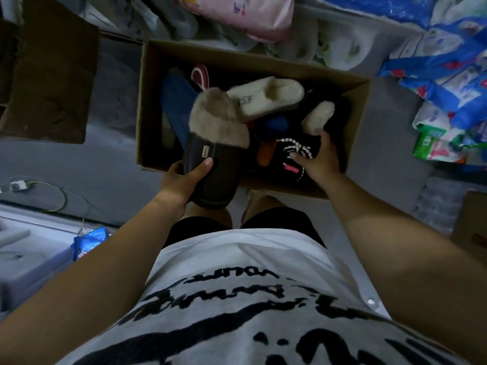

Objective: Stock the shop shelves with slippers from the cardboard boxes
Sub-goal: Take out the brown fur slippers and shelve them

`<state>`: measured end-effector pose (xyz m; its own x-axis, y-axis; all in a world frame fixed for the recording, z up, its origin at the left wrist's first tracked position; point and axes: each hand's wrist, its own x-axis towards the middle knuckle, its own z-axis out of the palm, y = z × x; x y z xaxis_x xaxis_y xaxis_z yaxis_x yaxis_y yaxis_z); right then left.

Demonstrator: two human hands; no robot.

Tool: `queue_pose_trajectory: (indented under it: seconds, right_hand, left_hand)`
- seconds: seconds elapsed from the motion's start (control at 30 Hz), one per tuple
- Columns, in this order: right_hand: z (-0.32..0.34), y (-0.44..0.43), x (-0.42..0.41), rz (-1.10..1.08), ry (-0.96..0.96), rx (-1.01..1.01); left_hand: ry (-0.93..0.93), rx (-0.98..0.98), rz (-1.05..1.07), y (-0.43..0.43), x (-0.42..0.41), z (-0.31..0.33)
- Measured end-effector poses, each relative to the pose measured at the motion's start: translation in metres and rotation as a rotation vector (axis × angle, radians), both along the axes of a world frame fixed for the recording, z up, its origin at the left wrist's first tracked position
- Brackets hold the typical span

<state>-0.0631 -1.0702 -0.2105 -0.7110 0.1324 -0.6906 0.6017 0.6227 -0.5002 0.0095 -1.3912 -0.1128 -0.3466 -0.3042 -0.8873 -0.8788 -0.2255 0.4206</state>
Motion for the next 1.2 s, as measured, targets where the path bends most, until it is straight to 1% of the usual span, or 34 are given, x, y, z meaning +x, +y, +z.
queue_pose_trajectory:
  seconds: [0.1,0.27,0.43,0.57,0.67,0.73,0.8,0.87,0.9,0.93,1.0,1.07,1.2]
  right_hand:
    - [-0.002,-0.001,-0.006,0.034,-0.088,0.01]
    - [0.016,-0.003,-0.026,0.101,-0.098,-0.025]
    - [0.044,-0.03,-0.029,0.227,-0.085,-0.167]
    - [0.054,-0.07,-0.038,0.316,-0.103,-0.331]
    - [0.053,-0.083,-0.043,0.267,-0.14,-0.433]
    - [0.051,-0.076,-0.044,0.201,-0.115,-0.446]
    - [0.047,-0.059,-0.046,0.088,-0.139,-0.449]
    - [0.042,-0.036,-0.05,0.001,-0.178,-0.385]
    - [0.039,-0.023,-0.052,0.017,-0.193,-0.323]
    - [0.036,-0.011,-0.053,0.084,-0.203,-0.239]
    - [0.03,0.011,-0.057,0.295,-0.23,-0.084]
    - [0.022,0.025,-0.062,0.505,-0.282,0.003]
    - [0.005,0.037,-0.081,0.804,-0.327,0.157]
  left_hand:
    - [-0.012,0.016,0.013,0.004,-0.003,-0.001]
    - [0.028,0.035,0.073,0.003,-0.007,0.004]
    - [0.156,0.001,0.182,-0.009,-0.014,0.022]
    - [0.211,-0.008,0.194,-0.022,-0.017,0.039]
    - [0.236,-0.003,0.184,-0.02,-0.014,0.042]
    - [0.229,0.011,0.194,-0.011,-0.01,0.04]
    - [0.201,0.024,0.215,0.0,-0.007,0.034]
    - [0.154,0.024,0.219,0.012,-0.005,0.026]
    - [0.122,0.016,0.204,0.018,-0.004,0.023]
    - [0.086,0.006,0.172,0.023,-0.002,0.017]
    - [0.038,-0.026,0.11,0.033,0.002,0.009]
    - [0.005,-0.063,0.075,0.04,0.007,0.002]
    - [-0.029,-0.108,0.047,0.043,0.017,-0.004]
